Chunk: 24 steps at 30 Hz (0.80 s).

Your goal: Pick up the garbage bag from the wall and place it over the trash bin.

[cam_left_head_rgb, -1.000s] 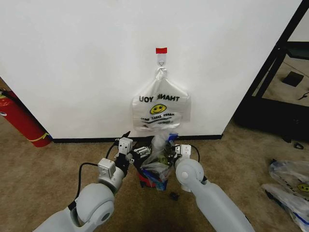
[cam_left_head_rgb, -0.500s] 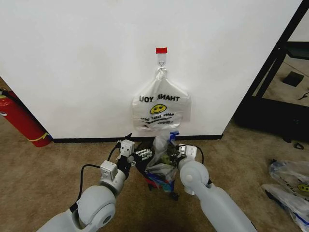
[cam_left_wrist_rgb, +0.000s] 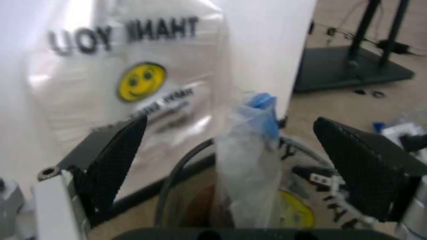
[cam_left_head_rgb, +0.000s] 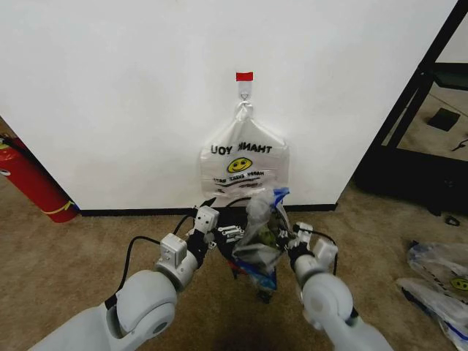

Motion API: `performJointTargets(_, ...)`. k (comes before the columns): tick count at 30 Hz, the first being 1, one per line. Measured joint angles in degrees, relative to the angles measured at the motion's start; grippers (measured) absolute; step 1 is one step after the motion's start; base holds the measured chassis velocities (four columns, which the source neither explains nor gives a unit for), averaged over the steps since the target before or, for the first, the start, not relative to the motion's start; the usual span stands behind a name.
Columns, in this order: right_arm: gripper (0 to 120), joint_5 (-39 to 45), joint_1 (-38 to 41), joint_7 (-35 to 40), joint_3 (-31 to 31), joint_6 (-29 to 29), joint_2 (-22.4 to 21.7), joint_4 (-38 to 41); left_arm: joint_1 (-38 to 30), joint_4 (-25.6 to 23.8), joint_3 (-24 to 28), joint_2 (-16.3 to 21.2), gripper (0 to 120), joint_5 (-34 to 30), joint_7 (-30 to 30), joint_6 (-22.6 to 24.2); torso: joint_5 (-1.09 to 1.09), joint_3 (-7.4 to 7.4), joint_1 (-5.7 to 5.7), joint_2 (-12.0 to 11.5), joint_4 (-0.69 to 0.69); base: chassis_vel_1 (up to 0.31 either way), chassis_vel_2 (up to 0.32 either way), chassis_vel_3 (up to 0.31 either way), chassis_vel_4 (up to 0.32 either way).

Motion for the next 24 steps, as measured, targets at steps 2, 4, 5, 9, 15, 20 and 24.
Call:
performJointTargets(2,1,-1.08,-0.66,-0.04,0.10,0.44,0.78,0.00,-3.86,-0.05,4.15,0.55,97,-2.69,-0.84,2.03,0.00,0.00,0.00,0.00,0.01,0.000,0.000,0.000,0.000)
performJointTargets(4,1,-1.42,-0.79,-0.04,0.18,0.54,1.08,0.00,-5.95,0.18,6.52,0.66,95,-3.68,-1.36,2.79,0.00,0.00,0.00,0.00,0.00,0.000,0.000,0.000,0.000)
performJointTargets(5,1,-1.70,-0.82,-0.02,0.22,0.60,1.24,0.00,-7.70,0.46,8.48,0.65,95,-4.67,-1.89,3.49,0.00,0.00,0.00,0.00,0.01,0.000,0.000,0.000,0.000)
performJointTargets(9,1,-2.26,-0.73,0.25,0.46,0.66,1.52,0.00,-15.12,1.93,15.22,-1.48,93,-10.79,-5.08,7.12,0.00,0.00,0.00,0.00,0.01,0.000,0.000,0.000,0.000)
performJointTargets(15,1,-2.55,-1.19,0.48,0.95,0.66,1.66,0.34,-24.47,8.62,21.49,-5.96,88,-12.23,-6.29,8.28,0.00,0.01,0.00,0.00,-0.01,0.000,0.000,0.000,0.000)
performJointTargets(20,1,-2.85,-1.75,0.43,1.14,0.66,1.81,0.55,-28.02,12.81,24.37,-8.73,71,-12.25,-6.64,8.39,0.00,0.01,0.00,0.00,0.00,0.000,0.000,0.000,0.000)
performJointTargets(24,1,-2.90,-1.98,0.36,1.27,0.63,1.50,0.56,-30.12,15.75,26.20,-11.85,58,-12.05,-7.22,8.47,0.01,0.01,0.00,0.00,0.00,0.000,0.000,0.000,0.000)
